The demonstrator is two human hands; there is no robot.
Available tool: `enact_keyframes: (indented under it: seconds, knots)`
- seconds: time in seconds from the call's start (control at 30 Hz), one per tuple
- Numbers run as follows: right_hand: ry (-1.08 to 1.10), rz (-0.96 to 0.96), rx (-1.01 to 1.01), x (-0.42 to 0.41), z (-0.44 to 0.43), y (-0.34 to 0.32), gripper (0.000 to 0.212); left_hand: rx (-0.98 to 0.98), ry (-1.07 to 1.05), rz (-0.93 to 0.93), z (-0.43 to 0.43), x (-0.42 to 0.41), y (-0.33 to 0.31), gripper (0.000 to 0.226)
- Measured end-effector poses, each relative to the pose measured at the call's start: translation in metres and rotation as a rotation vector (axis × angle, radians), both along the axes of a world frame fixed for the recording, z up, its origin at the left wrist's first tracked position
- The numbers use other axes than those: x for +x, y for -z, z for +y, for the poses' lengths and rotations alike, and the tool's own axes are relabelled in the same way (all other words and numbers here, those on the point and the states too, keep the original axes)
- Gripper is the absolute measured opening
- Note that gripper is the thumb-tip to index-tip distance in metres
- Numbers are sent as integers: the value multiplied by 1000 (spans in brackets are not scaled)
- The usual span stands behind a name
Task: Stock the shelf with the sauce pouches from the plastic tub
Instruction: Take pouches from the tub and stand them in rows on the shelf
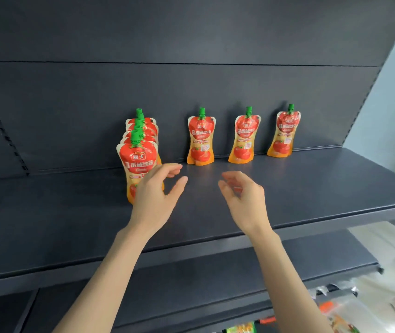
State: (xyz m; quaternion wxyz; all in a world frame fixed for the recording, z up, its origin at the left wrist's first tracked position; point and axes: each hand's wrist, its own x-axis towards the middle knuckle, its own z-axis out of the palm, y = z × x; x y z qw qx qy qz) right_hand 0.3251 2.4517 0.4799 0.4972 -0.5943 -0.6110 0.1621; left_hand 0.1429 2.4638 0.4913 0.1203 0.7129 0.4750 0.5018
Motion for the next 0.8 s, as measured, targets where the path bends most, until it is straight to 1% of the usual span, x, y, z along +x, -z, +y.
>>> enact_keyframes:
  seconds: [0.13,0.23,0.33,0.43,0.53,0.67,0.8]
  knots:
    - [107,52,-12,69,-52,9,20,-25,144,54,-31,72,9,24]
    - [209,79,-41,128,-104,27,16,-72,239,55,-65,137,26,23]
    - [312,83,-116,187,-163,50,19,-175,365,64,-106,204,49,20]
    - [414,102,-153,240,-217,77,15,-273,497,102,-147,267,77,22]
    - [501,144,-219,283,-263,102,14,-376,571,111,-178,320,103,20]
    - [619,187,-275,333,-303,133,13,-472,665,160,-200,382,132,17]
    - [708,216,-379,379,-318,169,12,-578,742,253,-204,436,165,19]
